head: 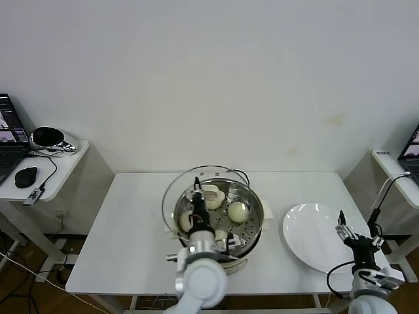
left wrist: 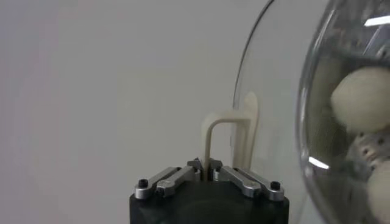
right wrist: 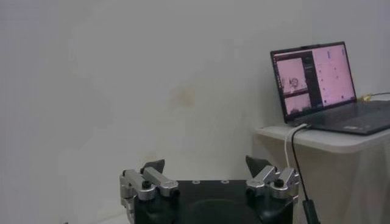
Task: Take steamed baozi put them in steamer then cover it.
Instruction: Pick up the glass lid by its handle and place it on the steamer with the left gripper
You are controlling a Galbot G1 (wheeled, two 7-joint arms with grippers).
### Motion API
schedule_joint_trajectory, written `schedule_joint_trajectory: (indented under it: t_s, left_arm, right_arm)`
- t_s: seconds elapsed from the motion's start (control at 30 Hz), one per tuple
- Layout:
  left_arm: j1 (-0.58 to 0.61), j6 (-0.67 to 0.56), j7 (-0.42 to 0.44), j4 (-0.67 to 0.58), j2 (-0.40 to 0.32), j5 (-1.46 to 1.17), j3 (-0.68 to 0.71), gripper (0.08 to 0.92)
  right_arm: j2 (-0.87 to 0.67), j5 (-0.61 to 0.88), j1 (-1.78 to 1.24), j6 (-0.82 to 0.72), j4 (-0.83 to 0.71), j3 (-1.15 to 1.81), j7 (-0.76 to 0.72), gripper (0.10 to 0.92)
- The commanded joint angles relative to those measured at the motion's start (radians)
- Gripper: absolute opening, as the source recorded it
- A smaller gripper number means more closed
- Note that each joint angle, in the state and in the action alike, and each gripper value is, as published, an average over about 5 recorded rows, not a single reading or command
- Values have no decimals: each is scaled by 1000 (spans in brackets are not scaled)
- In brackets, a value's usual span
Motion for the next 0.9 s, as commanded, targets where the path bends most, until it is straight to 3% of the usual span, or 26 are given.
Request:
schedule_joint_trajectory:
  t_s: [0.03,0.47,0.9]
  left_arm:
    - [-31,43,20,71,-65,8,76,146]
    - [-27,44,64,81,-66,48,4,146]
    - [-6,45,96,80,-68,71,30,146]
  right_arm:
    - [3,-6,9,7,-34,-3,1,823]
    - [14,-23,19,6,-44,-13,1,823]
    - [22,-34,25,14,-59,-21,1,823]
